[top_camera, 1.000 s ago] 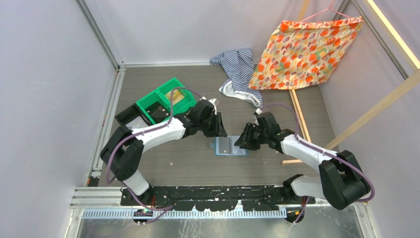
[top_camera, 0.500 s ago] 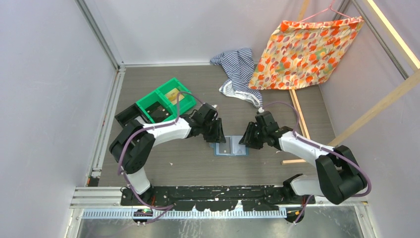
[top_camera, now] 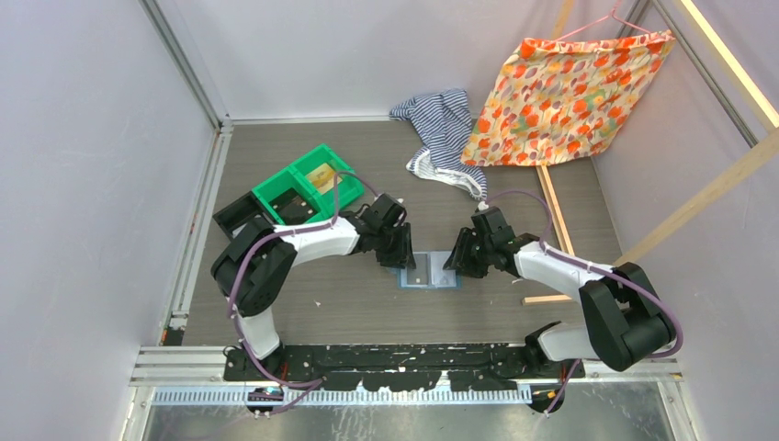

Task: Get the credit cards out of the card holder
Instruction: Remove the credit card from the card holder.

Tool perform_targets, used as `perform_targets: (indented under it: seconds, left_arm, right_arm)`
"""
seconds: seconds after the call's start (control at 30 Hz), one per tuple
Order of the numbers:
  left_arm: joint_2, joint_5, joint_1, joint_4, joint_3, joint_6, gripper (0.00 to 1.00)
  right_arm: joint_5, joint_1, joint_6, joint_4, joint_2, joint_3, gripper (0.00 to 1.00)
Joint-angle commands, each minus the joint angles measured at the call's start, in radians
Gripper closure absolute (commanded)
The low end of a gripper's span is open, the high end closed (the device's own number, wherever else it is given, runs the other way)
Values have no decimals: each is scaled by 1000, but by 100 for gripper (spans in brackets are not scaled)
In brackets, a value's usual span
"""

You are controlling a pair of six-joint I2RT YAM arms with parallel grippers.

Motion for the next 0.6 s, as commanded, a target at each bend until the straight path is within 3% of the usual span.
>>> perform_targets:
  seconds: [0.0, 0.57]
  left_arm:
    - [12, 19, 0, 5, 27, 17, 65]
    - [-13, 131, 0, 138, 6, -27, 66]
  right_arm:
    - [21, -2, -10, 28, 8, 9, 55]
    - [18, -2, -8, 34, 1, -7, 55]
